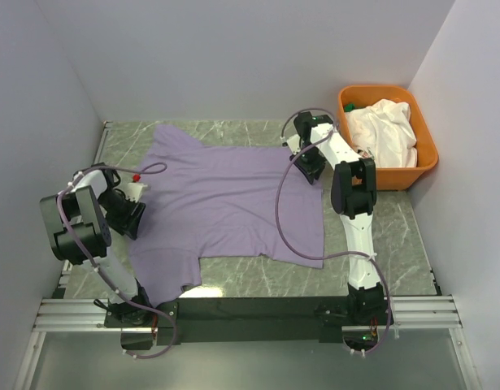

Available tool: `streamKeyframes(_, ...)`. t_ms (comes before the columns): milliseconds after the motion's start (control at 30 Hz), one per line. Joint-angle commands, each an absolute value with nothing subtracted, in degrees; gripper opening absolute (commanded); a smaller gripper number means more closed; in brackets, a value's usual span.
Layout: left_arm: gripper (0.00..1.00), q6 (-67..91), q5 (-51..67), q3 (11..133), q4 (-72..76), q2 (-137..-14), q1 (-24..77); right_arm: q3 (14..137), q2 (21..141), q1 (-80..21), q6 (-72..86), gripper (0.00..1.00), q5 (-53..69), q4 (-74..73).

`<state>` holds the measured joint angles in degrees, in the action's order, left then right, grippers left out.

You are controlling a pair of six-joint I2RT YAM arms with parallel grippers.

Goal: Fold and stack the t-shirts
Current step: Flatten the tshirt out

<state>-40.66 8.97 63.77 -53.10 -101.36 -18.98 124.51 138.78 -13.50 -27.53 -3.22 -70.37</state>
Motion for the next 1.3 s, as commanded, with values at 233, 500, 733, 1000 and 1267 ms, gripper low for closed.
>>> streamKeyframes(233,0.56,-30.8,30.9,94.2,-52.7,-110.8,-16.4,132.3,135.1,-14.0,-19.5,0.34,4.7,-64.8)
streamKeyframes(500,0.49,-22.6,23.4,102.7,-43.7,-122.5,-10.6,133.3,139.8,-15.5,-19.2,0.31,4.4,-63.6)
streamKeyframes(733,0.43,-24.7,17.1,98.4,-44.6,-124.0,-10.3,129.4,140.5,-16.6,-21.2,0.30,4.3,-64.0)
streamKeyframes(1000,0.39,-32.5,13.5,78.9,-50.1,-114.4,-13.8,119.7,137.7,-18.6,-26.6,0.30,7.4,-68.4)
streamKeyframes(1267,0.47,-36.9,22.5,80.6,-60.1,-107.9,-17.6,116.7,130.5,-20.2,-30.3,0.34,12.8,-72.7)
